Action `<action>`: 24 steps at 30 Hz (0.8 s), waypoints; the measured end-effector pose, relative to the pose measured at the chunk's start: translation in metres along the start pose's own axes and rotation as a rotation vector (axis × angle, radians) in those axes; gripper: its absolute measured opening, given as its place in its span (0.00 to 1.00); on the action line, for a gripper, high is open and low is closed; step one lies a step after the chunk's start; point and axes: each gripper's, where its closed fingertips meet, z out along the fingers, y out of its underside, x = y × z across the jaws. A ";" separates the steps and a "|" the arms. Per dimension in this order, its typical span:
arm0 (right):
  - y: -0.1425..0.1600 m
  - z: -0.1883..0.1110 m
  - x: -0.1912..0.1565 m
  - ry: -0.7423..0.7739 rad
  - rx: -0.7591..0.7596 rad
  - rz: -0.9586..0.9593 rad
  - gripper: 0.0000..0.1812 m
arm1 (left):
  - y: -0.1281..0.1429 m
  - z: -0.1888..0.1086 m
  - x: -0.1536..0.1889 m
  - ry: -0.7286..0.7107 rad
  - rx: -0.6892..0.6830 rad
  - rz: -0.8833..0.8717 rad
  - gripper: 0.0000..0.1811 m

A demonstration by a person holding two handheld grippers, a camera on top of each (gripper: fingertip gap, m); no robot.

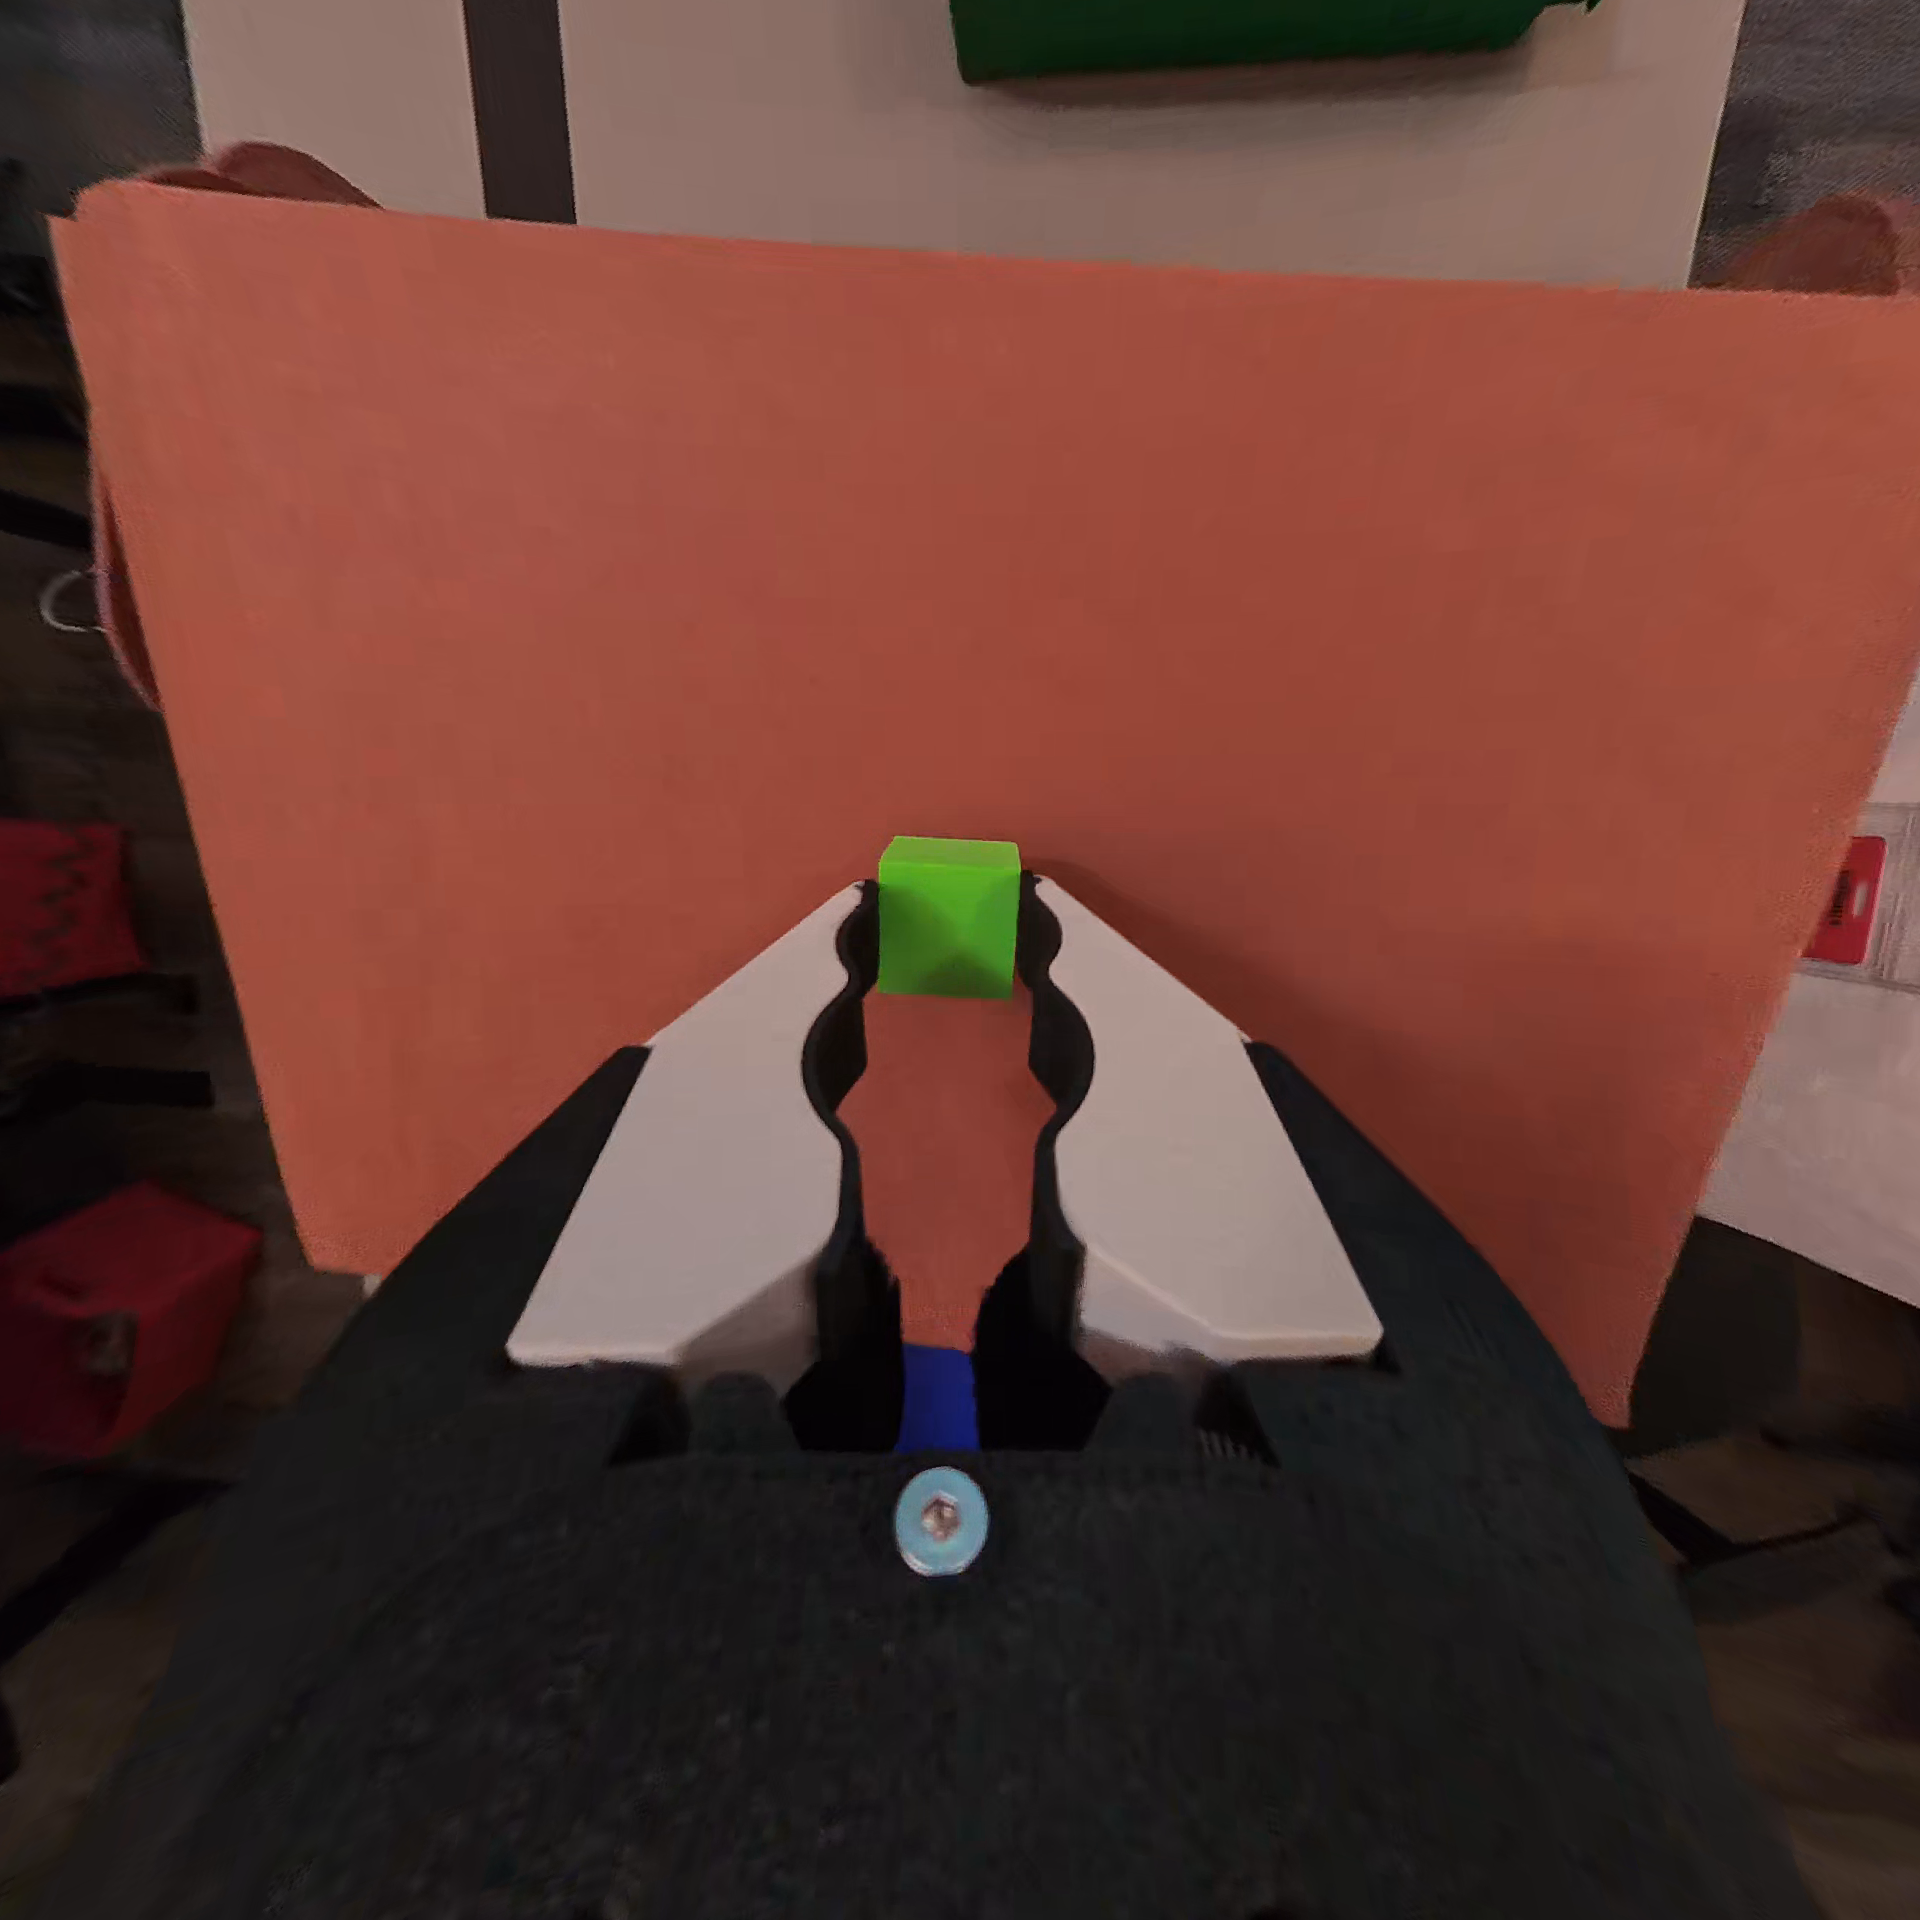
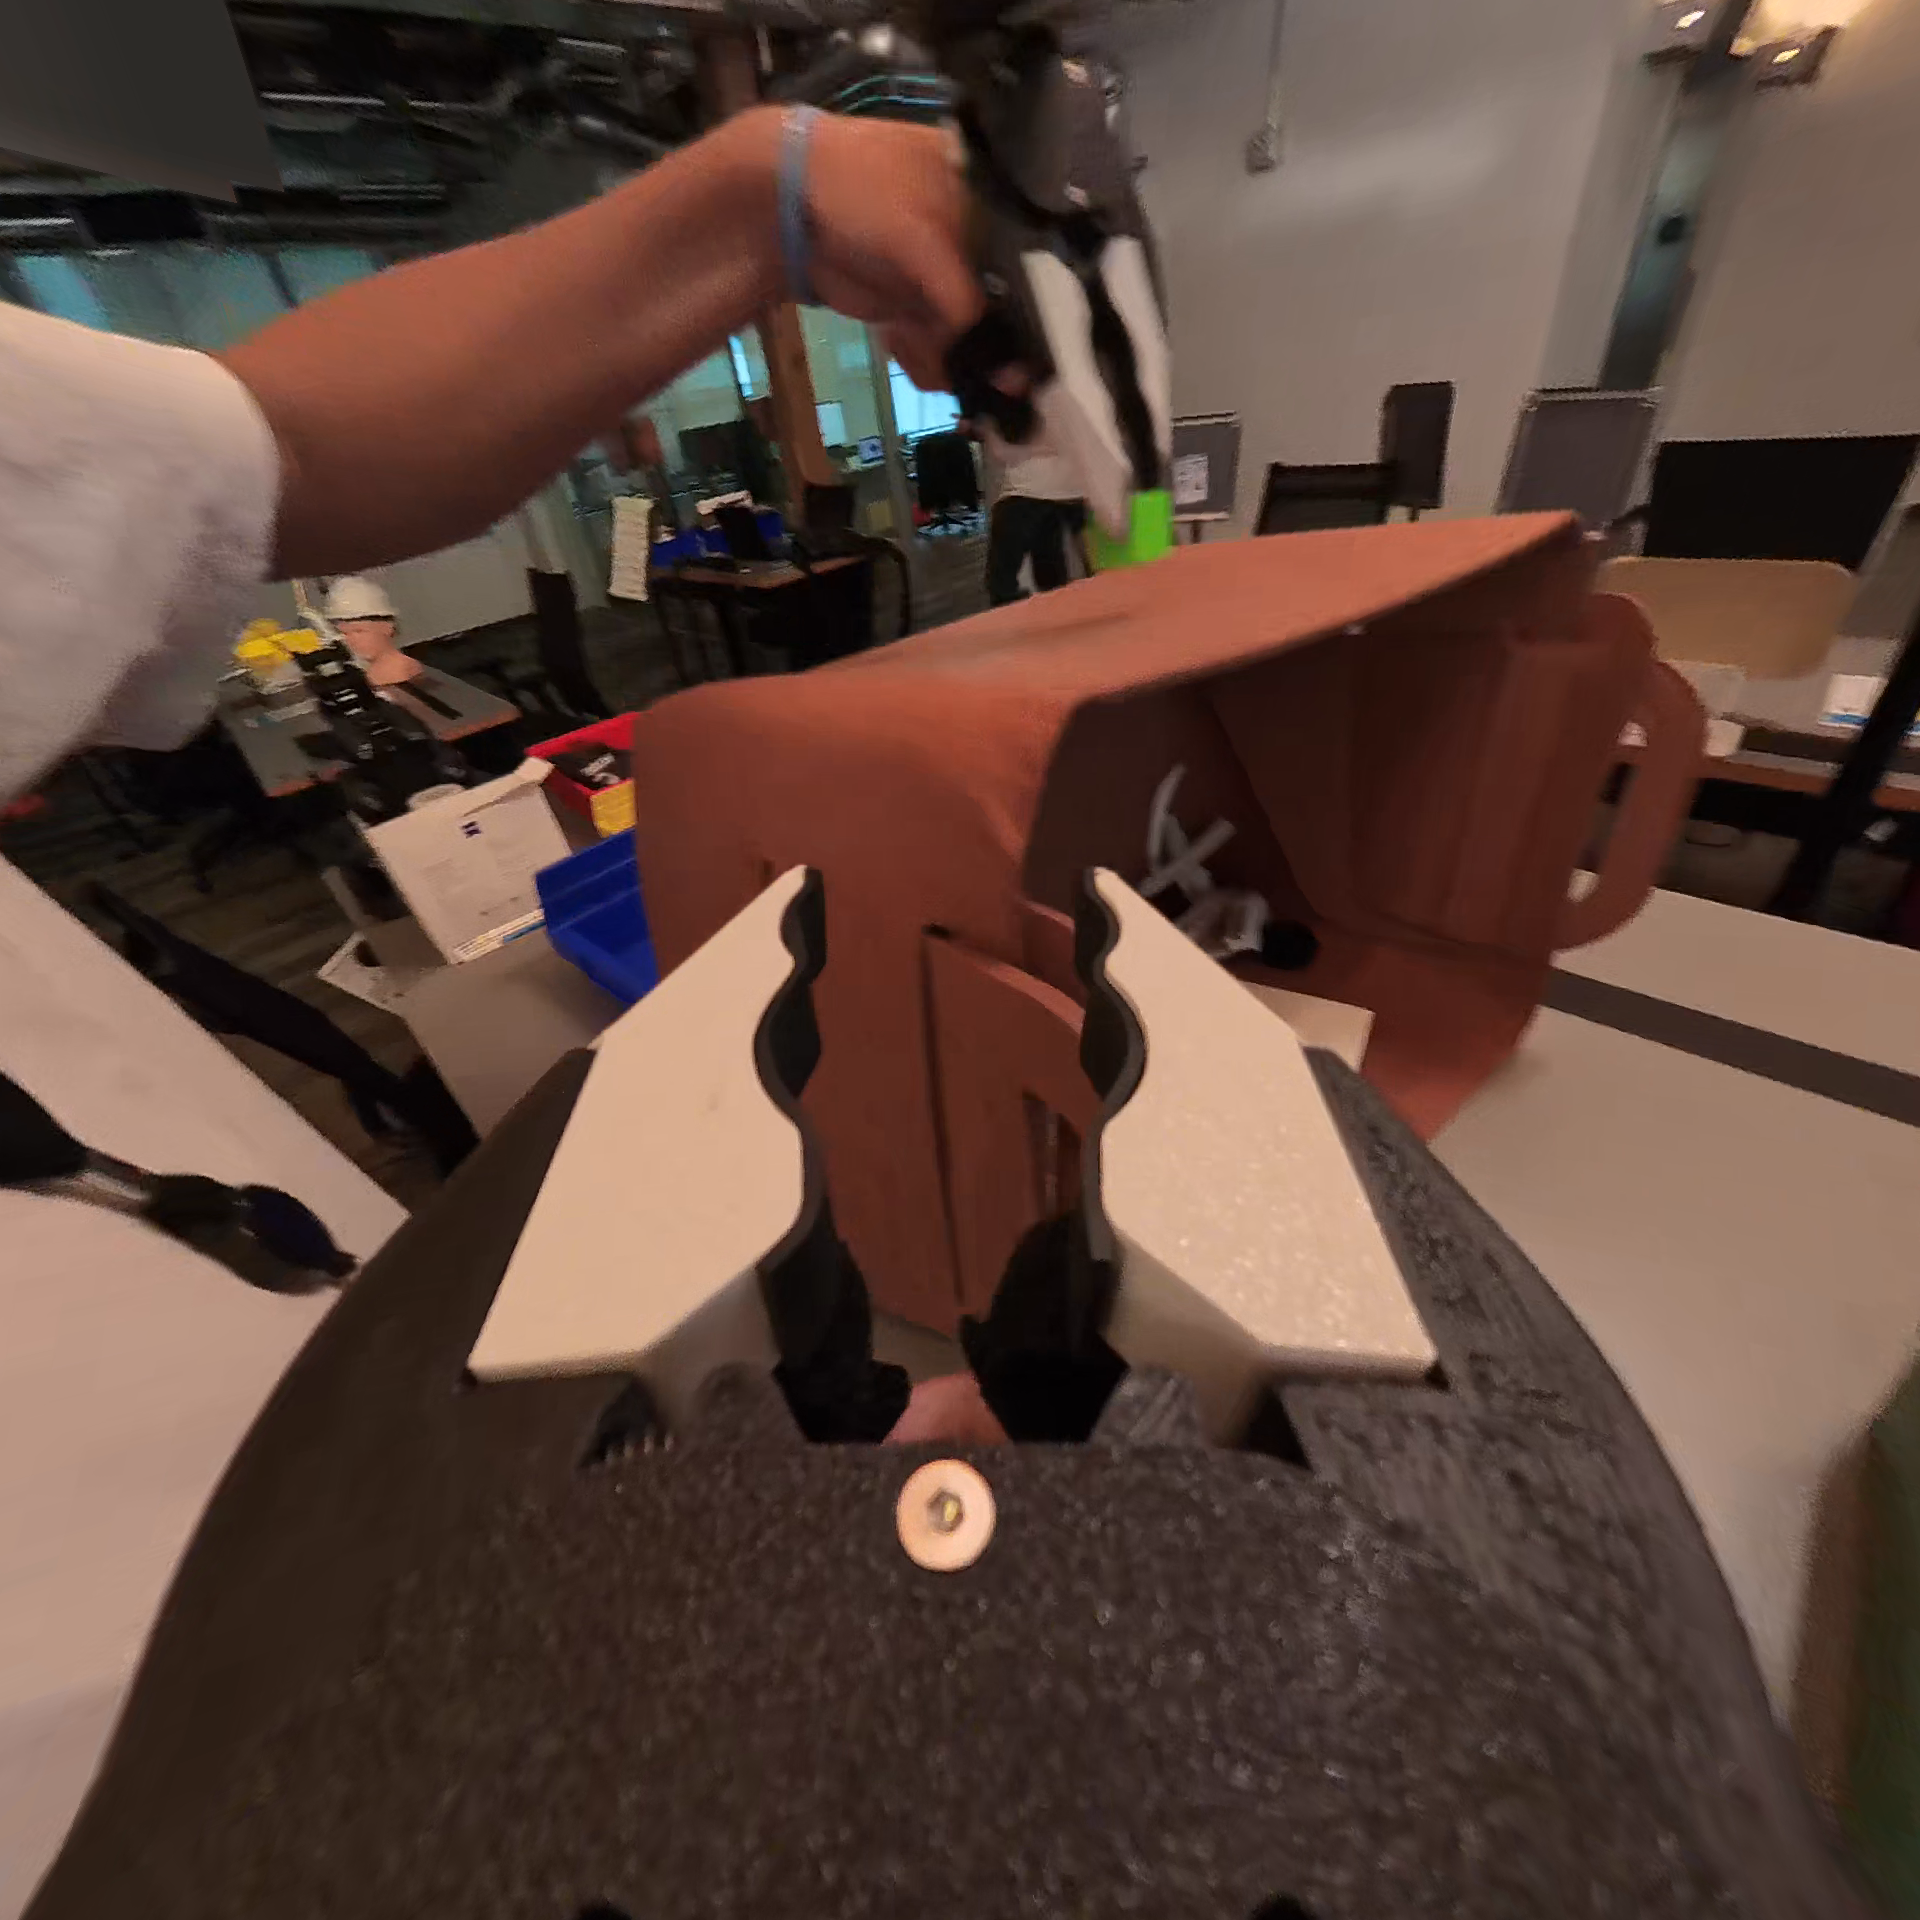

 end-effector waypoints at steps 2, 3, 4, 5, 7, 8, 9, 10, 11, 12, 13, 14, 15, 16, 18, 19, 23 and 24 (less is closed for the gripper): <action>-0.006 0.011 -0.023 -0.060 -0.006 -0.020 0.26 | 0.001 0.013 -0.004 0.015 -0.015 -0.004 0.15; -0.008 0.016 -0.034 -0.085 -0.007 -0.037 0.26 | 0.003 0.019 -0.007 0.008 -0.025 0.003 0.15; -0.009 0.020 -0.040 -0.093 -0.006 -0.052 0.26 | 0.003 0.023 -0.008 0.012 -0.030 0.006 0.15; -0.009 0.023 -0.046 -0.098 -0.008 -0.066 0.26 | 0.004 0.027 -0.007 0.022 -0.033 0.005 0.15; -0.006 0.028 -0.053 -0.107 -0.019 -0.080 0.26 | 0.002 0.030 -0.006 0.033 -0.018 0.005 0.15; -0.004 0.030 -0.055 -0.109 -0.024 -0.080 0.26 | 0.002 0.031 -0.006 0.033 -0.019 0.010 0.15; -0.002 0.031 -0.056 -0.114 -0.029 -0.078 0.26 | 0.003 0.030 -0.006 0.028 -0.020 0.013 0.16; 0.000 0.031 -0.057 -0.120 -0.035 -0.076 0.26 | 0.003 0.029 -0.006 0.028 -0.017 0.014 0.18; 0.002 0.032 -0.058 -0.124 -0.041 -0.073 0.26 | 0.002 0.027 -0.004 0.034 -0.008 0.009 0.20; 0.003 0.032 -0.057 -0.125 -0.047 -0.071 0.26 | 0.002 0.023 -0.002 0.043 0.009 0.001 0.22; 0.003 0.033 -0.057 -0.125 -0.051 -0.072 0.26 | 0.002 0.016 -0.001 0.042 0.028 -0.006 0.24; 0.003 0.034 -0.056 -0.126 -0.054 -0.075 0.26 | 0.003 0.007 -0.003 0.025 0.059 -0.010 0.25; 0.003 0.034 -0.056 -0.127 -0.059 -0.080 0.26 | 0.004 -0.005 -0.004 0.004 0.102 -0.016 0.26; 0.003 0.036 -0.055 -0.128 -0.067 -0.087 0.26 | 0.008 -0.019 -0.005 -0.012 0.146 -0.027 0.26; 0.000 0.040 -0.056 -0.137 -0.072 -0.099 0.26 | 0.026 -0.045 -0.003 -0.027 0.227 -0.071 0.26; -0.002 0.042 -0.058 -0.147 -0.065 -0.102 0.26 | 0.042 -0.055 -0.003 -0.052 0.250 -0.100 0.26; -0.006 0.055 -0.066 -0.191 -0.055 -0.094 0.26 | 0.160 -0.053 -0.013 -0.232 0.165 -0.270 0.26; -0.006 0.059 -0.069 -0.200 -0.056 -0.095 0.26 | 0.197 -0.041 -0.011 -0.259 0.117 -0.331 0.26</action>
